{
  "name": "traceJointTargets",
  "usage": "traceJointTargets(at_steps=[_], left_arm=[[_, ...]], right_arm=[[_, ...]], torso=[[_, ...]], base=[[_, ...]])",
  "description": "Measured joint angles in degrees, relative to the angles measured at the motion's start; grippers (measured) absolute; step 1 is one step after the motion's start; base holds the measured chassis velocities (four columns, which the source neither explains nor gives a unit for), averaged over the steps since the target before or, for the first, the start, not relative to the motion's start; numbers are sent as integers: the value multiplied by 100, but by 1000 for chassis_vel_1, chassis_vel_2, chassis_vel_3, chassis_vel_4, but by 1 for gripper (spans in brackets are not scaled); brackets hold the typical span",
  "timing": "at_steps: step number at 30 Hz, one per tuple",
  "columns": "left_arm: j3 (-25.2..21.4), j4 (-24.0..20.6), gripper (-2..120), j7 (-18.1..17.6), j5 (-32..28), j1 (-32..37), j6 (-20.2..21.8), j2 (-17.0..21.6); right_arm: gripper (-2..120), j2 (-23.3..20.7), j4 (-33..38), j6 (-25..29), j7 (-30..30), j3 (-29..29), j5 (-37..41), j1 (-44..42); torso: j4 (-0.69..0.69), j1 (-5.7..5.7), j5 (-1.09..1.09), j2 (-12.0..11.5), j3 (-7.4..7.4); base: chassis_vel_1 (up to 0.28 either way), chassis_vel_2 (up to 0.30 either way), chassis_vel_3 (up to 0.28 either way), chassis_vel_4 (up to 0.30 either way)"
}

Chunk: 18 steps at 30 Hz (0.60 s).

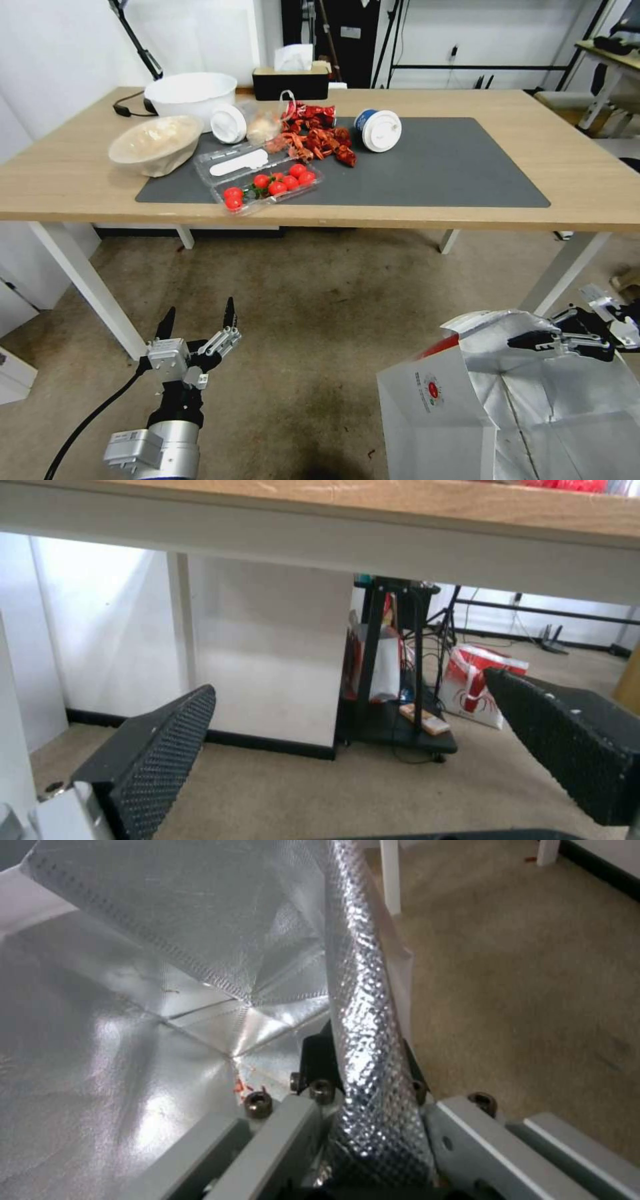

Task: Pick up the food delivery bag from the floor and place it on the table.

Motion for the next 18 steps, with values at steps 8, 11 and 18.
traceJointTargets(at_steps=[8,11,18], left_arm=[[3,0,100,19,13,5,-13,-1],[5,0,100,25,15,4,-14,-4],[0,3,100,16,18,3,-13,-3]], right_arm=[[0,-7,13,-1,0,4,12,-10],[0,-9,17,-1,0,10,16,-11],[0,-12,17,-1,0,7,29,3]], torso=[[0,71,0,178,109],[0,92,0,240,149],[0,157,0,429,275]], base=[[0,0,0,0],[0,0,0,0],[0,0,0,0]])
